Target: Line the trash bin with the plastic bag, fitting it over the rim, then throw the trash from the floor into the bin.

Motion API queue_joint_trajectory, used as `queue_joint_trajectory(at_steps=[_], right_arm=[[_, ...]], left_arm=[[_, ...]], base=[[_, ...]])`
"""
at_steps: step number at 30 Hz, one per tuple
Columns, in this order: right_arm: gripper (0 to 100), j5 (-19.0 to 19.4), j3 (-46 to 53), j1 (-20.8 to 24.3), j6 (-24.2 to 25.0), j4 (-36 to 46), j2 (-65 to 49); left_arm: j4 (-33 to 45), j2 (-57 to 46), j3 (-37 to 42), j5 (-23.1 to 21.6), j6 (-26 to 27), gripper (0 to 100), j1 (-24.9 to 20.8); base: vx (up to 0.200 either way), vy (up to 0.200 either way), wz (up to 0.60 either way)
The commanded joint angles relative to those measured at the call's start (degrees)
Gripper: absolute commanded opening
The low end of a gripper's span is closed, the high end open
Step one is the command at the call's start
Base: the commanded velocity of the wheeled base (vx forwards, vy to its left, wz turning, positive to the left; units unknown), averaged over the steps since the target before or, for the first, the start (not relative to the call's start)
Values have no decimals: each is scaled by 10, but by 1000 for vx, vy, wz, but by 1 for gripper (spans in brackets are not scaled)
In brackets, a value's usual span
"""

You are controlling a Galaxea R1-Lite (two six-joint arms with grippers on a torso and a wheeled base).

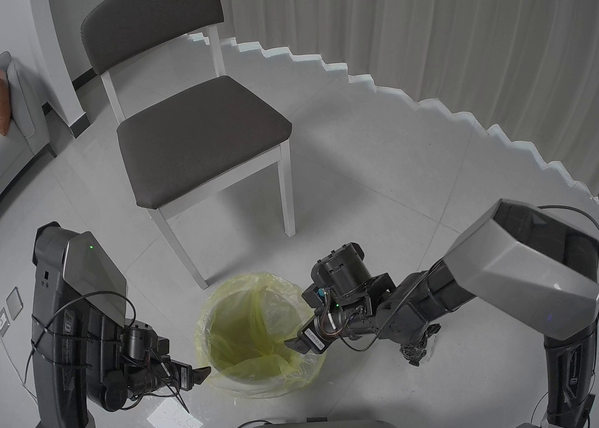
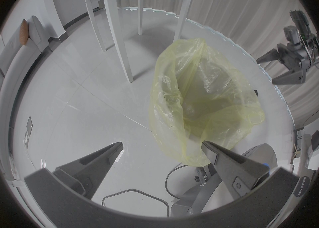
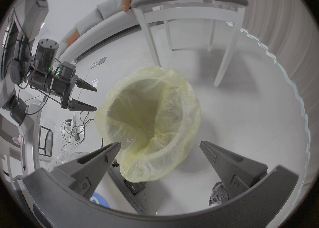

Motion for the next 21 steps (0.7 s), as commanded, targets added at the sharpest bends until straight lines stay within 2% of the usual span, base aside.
queue_joint_trajectory(at_steps=[1,5,9,14,21], right_arm=[[100,-4,-12,26,-1,-32,55],[100,-10,-22,27,-9,-48,90],[100,-32,-25,26,-31,-49,112],[100,-35,-21,26,-45,-48,111],[100,-36,0,24,-100,-42,108]], left_arm=[[-10,-33,11,0,-1,100,2],[-10,-48,19,0,-1,100,1],[-10,-52,23,0,-2,100,-1],[-10,-54,24,0,-2,100,-3],[-10,-64,26,0,-2,100,-4]], base=[[0,0,0],[0,0,0],[0,0,0],[0,0,0],[0,0,0]])
